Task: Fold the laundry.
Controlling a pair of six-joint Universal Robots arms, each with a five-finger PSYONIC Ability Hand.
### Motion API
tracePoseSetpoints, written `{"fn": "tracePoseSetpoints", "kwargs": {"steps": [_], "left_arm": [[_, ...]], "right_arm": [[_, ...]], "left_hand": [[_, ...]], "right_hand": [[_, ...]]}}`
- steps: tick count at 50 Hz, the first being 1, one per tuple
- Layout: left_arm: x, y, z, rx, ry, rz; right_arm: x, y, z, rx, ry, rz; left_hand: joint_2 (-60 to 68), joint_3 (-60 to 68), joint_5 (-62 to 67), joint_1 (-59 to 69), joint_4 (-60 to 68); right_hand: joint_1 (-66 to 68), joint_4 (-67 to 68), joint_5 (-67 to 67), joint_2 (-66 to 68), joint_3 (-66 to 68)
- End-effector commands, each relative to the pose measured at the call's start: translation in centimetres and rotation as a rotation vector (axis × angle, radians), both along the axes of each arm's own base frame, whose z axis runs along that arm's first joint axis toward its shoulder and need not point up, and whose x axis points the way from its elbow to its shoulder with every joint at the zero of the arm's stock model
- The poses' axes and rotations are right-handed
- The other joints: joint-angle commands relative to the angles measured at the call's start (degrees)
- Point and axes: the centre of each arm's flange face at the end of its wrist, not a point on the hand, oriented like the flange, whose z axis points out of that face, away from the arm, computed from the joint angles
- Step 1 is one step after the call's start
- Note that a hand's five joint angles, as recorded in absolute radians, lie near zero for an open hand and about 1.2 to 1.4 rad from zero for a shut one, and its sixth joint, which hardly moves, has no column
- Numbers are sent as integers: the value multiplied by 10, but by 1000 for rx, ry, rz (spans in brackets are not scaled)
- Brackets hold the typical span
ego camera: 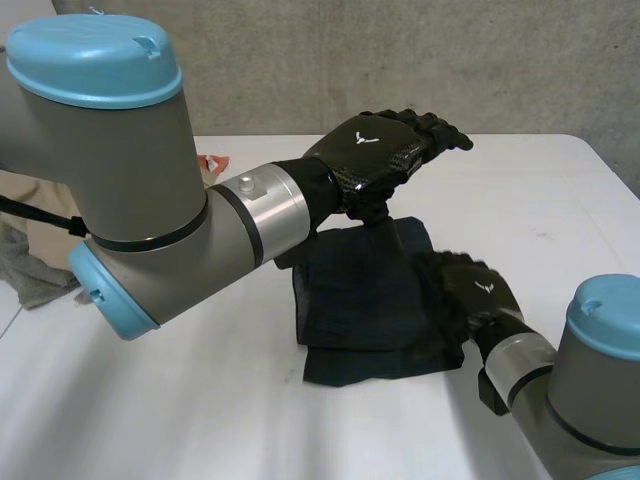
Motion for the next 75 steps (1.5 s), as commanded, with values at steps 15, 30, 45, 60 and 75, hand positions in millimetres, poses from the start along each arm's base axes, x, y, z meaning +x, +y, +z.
{"fn": "tracePoseSetpoints", "kwargs": {"steps": [15, 30, 45, 60, 75], "left_arm": [[9, -4, 2, -11, 9, 23], [11, -2, 5, -25, 21, 23], [10, -3, 21, -50, 67, 23], [9, -8, 0, -6, 33, 31], [8, -10, -12, 10, 17, 19]], "right_arm": [[12, -36, -33, -77, 72, 7], [-7, -131, -4, -248, 9, -142], [-108, -286, 1, -319, 64, -542], [-120, -289, -11, -157, 21, -241], [-155, -304, -28, -174, 13, -10]], "left_hand": [[-4, -4, -29, -2, -6], [-4, -4, -29, -2, -6], [-4, -4, -29, -2, -6], [-4, -4, -29, -2, -6], [-4, -4, -29, -2, -6]], "right_hand": [[693, 680, 672, 692, 682], [694, 680, 673, 693, 683], [694, 680, 673, 693, 683], [-6, -20, -27, -7, -17], [-6, -20, -27, -7, -17]]}}
